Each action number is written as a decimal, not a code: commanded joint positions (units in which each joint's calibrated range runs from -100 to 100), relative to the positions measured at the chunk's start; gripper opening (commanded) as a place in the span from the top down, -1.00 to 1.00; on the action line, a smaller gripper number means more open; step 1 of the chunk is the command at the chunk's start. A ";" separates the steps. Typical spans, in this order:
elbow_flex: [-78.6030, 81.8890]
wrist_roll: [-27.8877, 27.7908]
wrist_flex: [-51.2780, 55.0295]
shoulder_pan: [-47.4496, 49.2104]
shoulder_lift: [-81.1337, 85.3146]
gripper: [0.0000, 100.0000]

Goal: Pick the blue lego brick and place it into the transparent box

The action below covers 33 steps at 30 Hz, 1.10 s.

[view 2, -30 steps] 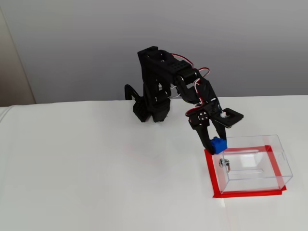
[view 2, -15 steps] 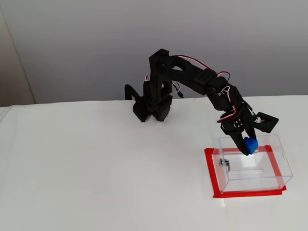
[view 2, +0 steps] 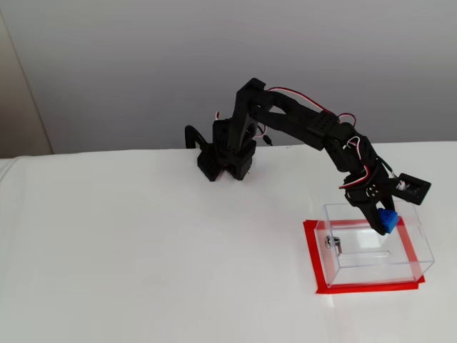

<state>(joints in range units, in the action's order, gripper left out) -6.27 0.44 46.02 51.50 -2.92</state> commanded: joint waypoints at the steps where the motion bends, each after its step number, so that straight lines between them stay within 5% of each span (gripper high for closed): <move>1: -4.22 0.45 -1.28 0.08 0.58 0.68; 6: -4.22 0.45 -1.28 -0.07 0.50 0.64; 13: -4.22 0.34 -1.28 -0.22 0.50 0.25; 33: -4.13 0.34 -0.58 -0.22 1.26 0.26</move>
<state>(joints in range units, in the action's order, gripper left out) -6.27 0.44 46.02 51.50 -3.26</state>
